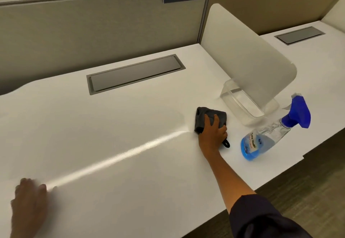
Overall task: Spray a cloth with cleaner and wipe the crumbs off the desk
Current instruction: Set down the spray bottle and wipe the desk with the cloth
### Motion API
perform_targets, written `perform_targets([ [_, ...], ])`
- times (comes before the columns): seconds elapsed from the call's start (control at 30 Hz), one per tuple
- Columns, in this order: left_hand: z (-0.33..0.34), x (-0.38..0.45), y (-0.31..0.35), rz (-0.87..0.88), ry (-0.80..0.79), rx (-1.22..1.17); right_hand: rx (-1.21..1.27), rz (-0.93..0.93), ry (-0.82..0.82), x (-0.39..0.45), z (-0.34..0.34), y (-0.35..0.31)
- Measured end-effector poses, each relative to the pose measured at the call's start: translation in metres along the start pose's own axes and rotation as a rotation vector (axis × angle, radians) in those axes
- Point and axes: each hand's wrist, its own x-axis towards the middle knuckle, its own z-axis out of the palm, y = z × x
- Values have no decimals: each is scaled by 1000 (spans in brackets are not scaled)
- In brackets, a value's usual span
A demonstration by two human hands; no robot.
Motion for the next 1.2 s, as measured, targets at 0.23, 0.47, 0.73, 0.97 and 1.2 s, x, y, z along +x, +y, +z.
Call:
perform_targets([
  [0.23, -24, 7, -6, 10, 44, -143, 113, -332, -33, -81, 26, -99],
  [0.47, -28, -1, 0, -53, 3, -271, 89, -678, -229, -168, 50, -175],
  [0.73, -27, -11, -18, -102, 48, -377, 2, -617, -177, -84, 38, -149],
  [0.97, -30, -14, -67, -105, 52, -243, -38, -186, -58, 27, 5, -86],
  [1.2, -44, -13, -109, -175, 105, -59, 17, 10, -79, 59, 9, -94],
])
